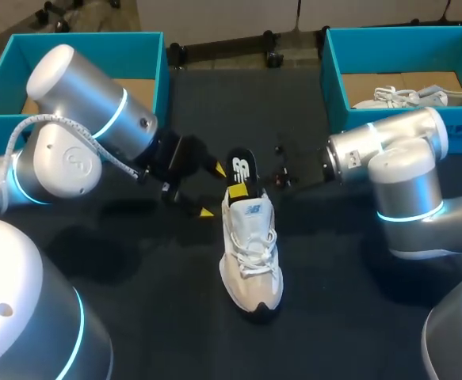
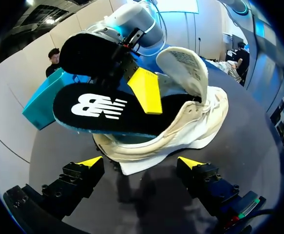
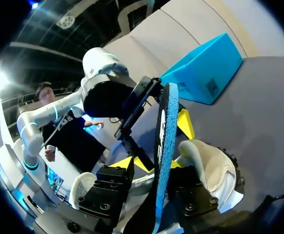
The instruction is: Take the shoe out of the shoebox, open the shoe tongue, remove and reinsert the insole, then place the shoe into the shoebox
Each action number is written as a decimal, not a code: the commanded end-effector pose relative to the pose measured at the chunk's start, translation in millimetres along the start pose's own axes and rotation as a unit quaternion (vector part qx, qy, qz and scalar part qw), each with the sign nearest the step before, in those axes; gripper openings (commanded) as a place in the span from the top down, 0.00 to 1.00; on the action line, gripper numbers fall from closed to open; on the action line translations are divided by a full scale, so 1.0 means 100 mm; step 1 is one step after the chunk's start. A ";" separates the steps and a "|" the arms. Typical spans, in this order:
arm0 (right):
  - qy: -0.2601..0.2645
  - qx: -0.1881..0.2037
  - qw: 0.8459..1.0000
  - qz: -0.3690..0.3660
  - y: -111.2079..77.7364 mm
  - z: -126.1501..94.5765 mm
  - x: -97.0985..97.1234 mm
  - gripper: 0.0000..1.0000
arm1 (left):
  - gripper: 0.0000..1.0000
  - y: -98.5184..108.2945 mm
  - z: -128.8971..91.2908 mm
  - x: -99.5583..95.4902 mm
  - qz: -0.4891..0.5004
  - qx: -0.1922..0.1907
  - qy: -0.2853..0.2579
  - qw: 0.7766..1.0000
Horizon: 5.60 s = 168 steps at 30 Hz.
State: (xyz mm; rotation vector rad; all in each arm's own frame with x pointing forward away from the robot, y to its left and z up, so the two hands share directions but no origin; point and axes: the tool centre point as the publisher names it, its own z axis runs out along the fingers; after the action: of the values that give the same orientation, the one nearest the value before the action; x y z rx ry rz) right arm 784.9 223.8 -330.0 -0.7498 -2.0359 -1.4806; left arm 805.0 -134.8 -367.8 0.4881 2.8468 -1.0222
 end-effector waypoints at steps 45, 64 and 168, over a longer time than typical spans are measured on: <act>-0.010 0.028 1.000 0.004 0.02 -0.13 -0.08 1.00 | 0.00 -0.06 -0.02 0.14 0.000 -0.004 -0.006 1.000; -0.013 0.056 0.996 0.065 -0.36 -0.06 -0.02 1.00 | 0.00 -0.04 0.00 0.10 0.000 -0.006 -0.001 1.000; -0.069 0.112 0.990 0.048 -0.16 -0.08 -0.01 0.58 | 0.00 0.01 0.00 0.08 0.004 -0.002 0.001 1.000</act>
State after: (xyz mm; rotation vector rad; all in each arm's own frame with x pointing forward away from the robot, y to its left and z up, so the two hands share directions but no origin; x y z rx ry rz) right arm 775.8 211.5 -343.4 -0.8581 -2.1793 -1.1623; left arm 797.7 -133.3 -369.1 0.4980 2.8476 -1.0119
